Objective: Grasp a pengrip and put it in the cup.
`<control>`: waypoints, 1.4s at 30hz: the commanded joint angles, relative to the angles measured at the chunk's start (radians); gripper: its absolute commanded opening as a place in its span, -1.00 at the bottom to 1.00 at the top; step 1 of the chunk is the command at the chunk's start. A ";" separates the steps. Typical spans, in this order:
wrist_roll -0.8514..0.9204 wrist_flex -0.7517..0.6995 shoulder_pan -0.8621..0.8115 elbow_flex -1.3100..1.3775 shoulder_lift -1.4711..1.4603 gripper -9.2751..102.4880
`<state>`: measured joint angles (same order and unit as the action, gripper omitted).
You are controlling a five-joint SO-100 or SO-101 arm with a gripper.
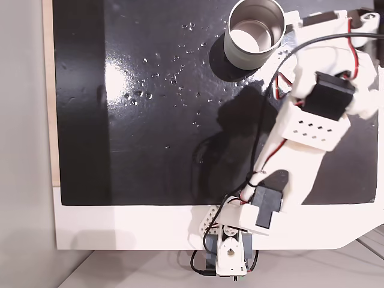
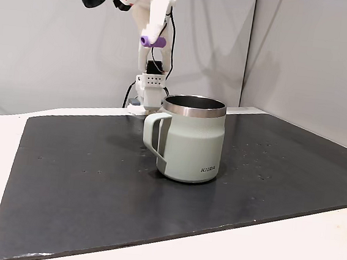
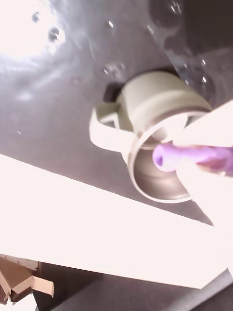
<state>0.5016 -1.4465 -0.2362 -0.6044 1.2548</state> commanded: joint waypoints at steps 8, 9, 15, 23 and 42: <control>-0.166 0.006 0.123 0.075 -0.092 -0.77; -0.170 0.006 0.127 0.084 -0.101 -0.77; -0.178 -0.130 0.140 0.380 -0.259 -0.76; -0.164 -0.264 0.124 0.560 -0.342 -0.68; -0.124 -0.356 0.106 0.696 -0.397 -0.21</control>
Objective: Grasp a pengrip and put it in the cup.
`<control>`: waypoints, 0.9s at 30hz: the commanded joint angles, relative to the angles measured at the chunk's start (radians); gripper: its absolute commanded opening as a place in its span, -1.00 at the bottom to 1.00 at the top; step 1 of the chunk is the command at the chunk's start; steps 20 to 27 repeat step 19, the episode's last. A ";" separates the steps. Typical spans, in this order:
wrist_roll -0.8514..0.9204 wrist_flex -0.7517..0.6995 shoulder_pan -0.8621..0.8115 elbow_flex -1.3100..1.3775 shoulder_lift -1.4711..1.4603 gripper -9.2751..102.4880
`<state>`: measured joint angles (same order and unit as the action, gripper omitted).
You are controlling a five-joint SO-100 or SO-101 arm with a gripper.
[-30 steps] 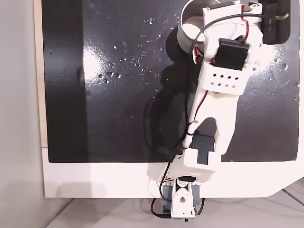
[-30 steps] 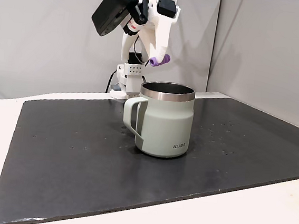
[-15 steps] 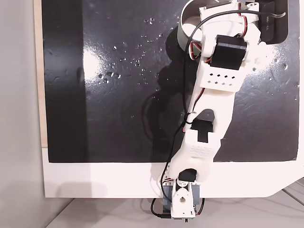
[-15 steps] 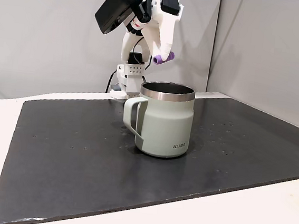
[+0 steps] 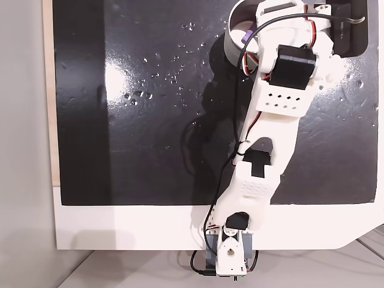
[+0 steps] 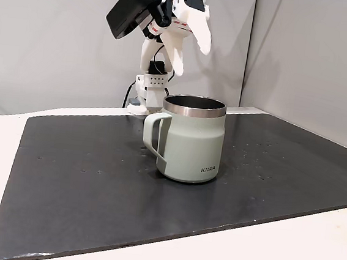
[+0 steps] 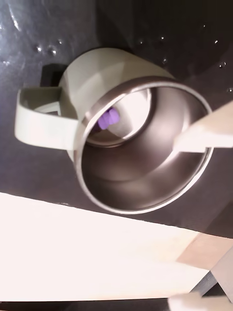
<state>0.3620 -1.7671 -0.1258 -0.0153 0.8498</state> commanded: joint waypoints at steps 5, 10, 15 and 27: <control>0.015 -0.055 0.000 0.127 0.028 -0.23; 0.011 -0.058 0.000 0.101 0.064 -0.23; 0.003 -0.058 0.005 0.055 0.107 -0.23; 0.005 -0.058 0.015 0.040 0.135 -0.23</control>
